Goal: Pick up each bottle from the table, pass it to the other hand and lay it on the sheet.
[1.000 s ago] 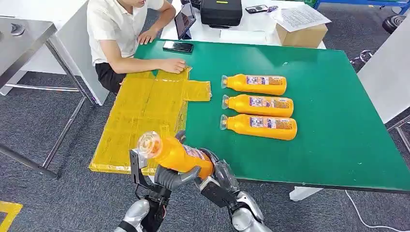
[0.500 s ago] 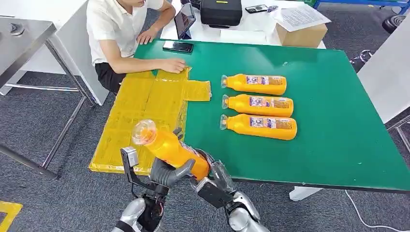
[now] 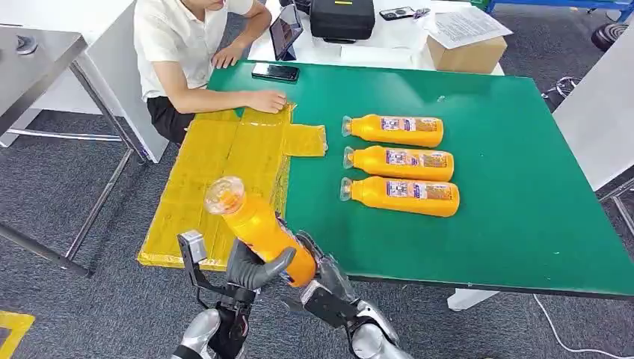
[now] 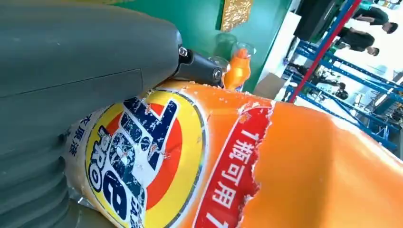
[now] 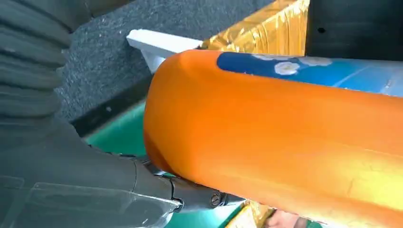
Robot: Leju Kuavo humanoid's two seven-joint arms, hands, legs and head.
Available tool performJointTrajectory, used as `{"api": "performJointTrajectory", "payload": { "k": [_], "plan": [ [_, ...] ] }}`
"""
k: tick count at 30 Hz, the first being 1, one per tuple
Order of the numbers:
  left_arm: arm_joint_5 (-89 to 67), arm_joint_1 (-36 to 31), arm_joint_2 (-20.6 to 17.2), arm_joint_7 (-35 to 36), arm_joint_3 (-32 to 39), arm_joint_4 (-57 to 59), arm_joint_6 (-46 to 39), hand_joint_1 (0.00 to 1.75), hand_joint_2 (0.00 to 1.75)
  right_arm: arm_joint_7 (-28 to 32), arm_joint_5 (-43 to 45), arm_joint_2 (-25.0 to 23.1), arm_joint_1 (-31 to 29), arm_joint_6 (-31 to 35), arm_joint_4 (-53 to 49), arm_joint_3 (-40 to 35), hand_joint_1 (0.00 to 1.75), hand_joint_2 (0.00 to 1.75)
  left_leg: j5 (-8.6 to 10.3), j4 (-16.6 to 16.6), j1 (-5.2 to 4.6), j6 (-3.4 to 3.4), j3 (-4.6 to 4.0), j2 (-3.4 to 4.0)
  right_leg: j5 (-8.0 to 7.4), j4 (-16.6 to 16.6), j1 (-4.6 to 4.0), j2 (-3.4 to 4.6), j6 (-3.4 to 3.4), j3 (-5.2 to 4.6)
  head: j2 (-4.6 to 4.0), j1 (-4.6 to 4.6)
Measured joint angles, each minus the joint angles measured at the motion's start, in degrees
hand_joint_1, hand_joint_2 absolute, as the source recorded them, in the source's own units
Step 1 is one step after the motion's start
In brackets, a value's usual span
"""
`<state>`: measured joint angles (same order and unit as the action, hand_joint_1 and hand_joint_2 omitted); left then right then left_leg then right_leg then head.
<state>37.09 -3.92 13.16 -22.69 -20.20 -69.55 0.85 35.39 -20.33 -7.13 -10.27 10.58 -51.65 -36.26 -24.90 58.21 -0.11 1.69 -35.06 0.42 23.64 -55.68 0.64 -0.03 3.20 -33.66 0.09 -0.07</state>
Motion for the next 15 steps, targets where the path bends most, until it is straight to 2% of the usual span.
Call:
{"api": "performJointTrajectory", "payload": {
  "k": [4,8,12,15],
  "plan": [
    [-4.8,0.5,-0.7,-1.5,0.0,-1.3,-2.0,1.75,1.75,0.4,0.5,-0.1,1.3,2.1,0.0,-0.2,0.0,0.0,0.0,0.0,0.01,0.0,-0.04,-0.03,0.01,0.0,0.0,-0.02,-0.01,-0.04,0.0,0.02],
    [-22.1,-0.6,-2.1,-4.9,0.1,-1.9,-15.0,1.75,1.75,1.2,5.2,0.1,5.4,5.4,-3.4,2.0,0.0,0.0,0.0,0.0,0.0,0.0,-0.07,-0.03,0.0,0.0,0.0,-0.02,-0.01,-0.03,0.0,0.02],
    [-38.8,-1.0,-4.4,-2.1,1.6,-2.0,-25.6,1.75,1.75,2.3,5.9,0.5,10.3,19.7,-11.7,8.9,0.0,0.0,0.0,0.0,0.0,0.0,-0.1,-0.07,0.0,0.0,0.0,-0.04,-0.01,-0.04,0.0,0.0],
    [-43.1,-1.0,-5.7,-0.9,2.9,-2.6,-26.8,1.75,1.75,2.9,5.7,0.5,12.4,23.6,-18.6,15.6,0.0,0.0,0.0,0.0,0.0,0.0,-0.11,-0.04,0.0,0.0,0.01,-0.03,-0.01,-0.04,0.0,0.02]
  ]
}}
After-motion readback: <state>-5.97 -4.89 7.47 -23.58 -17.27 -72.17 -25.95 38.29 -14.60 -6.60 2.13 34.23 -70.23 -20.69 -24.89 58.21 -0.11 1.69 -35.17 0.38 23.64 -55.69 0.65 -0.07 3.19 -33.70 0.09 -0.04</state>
